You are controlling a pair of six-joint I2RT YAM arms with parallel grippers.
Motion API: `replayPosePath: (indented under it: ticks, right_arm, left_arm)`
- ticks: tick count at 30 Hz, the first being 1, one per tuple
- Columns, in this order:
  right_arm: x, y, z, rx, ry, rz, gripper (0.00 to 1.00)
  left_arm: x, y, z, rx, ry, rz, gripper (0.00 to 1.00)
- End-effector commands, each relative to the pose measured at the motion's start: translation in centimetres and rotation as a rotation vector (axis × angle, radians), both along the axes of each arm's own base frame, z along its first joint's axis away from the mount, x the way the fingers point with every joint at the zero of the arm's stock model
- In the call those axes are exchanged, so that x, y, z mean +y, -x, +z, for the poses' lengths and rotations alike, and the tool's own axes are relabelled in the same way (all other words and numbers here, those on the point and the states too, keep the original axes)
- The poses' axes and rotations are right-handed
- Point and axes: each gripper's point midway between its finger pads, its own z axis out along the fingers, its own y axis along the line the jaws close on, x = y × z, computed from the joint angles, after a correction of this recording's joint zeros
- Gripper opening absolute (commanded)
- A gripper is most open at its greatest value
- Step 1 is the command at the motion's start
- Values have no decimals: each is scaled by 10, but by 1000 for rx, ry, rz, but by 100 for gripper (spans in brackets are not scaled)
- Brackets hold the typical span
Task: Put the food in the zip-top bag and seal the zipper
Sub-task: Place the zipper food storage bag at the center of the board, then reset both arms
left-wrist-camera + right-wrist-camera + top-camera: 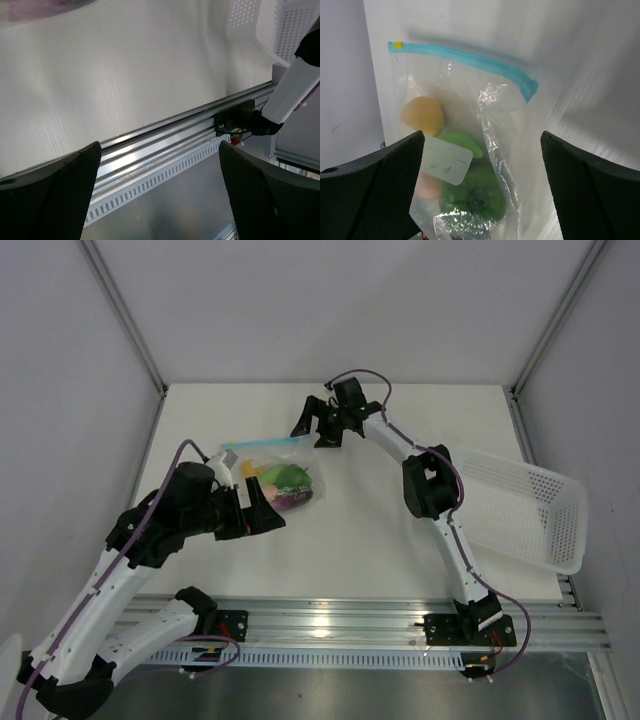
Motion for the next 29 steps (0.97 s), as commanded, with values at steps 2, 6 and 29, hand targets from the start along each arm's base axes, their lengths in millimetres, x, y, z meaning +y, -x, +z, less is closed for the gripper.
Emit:
replayPosePath:
  ticks: [2, 6, 29]
  right_arm:
    - [-25, 4, 77, -177, 86, 24, 99]
    - [-57, 27, 77, -176, 227, 17, 99]
    - [-177, 250, 110, -305, 216, -85, 100]
  left_arm:
    - [-18, -10, -7, 27, 94, 15, 99]
    - [-32, -15, -27, 94, 134, 10, 100]
    - [-66, -43, -70, 30, 254, -59, 100]
